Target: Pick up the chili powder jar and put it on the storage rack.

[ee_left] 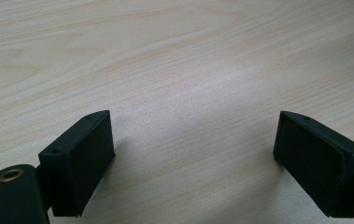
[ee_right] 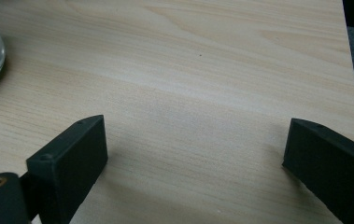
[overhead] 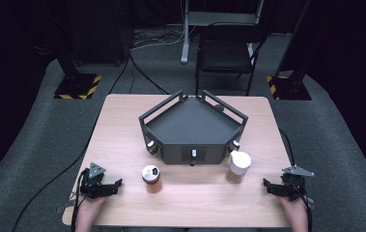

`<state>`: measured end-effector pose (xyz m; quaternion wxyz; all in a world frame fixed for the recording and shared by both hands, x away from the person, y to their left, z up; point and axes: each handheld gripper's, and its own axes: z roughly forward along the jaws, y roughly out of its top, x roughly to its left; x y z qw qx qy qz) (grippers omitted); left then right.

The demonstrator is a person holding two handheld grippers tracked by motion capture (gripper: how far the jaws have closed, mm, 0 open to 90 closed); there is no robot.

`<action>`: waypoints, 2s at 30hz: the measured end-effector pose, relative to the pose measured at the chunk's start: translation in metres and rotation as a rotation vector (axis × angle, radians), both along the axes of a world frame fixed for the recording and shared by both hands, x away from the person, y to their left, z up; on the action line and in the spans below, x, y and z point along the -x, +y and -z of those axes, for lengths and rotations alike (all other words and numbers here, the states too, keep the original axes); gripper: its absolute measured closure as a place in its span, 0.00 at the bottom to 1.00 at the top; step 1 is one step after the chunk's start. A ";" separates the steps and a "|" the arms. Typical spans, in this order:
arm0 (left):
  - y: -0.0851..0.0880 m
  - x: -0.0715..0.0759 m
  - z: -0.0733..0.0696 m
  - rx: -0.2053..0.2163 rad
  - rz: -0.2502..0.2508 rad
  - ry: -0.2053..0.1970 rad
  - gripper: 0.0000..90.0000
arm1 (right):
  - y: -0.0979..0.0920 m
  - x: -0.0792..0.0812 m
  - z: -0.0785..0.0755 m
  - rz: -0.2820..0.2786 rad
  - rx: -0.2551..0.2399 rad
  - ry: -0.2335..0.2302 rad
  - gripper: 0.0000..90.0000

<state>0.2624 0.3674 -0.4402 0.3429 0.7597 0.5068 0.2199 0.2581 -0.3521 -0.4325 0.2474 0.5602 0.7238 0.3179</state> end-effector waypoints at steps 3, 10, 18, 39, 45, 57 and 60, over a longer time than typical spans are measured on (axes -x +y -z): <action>0.000 0.000 0.000 0.000 0.000 0.000 0.13 | 0.000 0.000 0.000 0.000 0.000 0.000 0.05; 0.000 -0.001 0.000 -0.003 0.004 0.003 0.12 | 0.000 0.000 0.000 -0.002 0.000 0.001 0.05; 0.000 -0.001 -0.001 -0.003 0.009 0.004 0.12 | 0.000 -0.001 0.000 -0.002 0.000 0.001 0.05; 0.004 -0.001 0.000 0.036 0.035 0.006 0.13 | 0.000 -0.001 0.000 -0.003 0.000 0.002 0.05; 0.002 0.000 -0.001 0.046 0.051 -0.005 0.13 | 0.000 -0.001 0.000 -0.004 0.000 0.002 0.04; 0.000 0.002 -0.003 0.059 0.069 -0.020 0.13 | 0.000 -0.001 0.000 -0.004 0.000 0.002 0.04; -0.001 0.002 -0.003 0.059 0.081 -0.025 0.13 | 0.000 -0.001 0.000 -0.004 0.000 0.002 0.04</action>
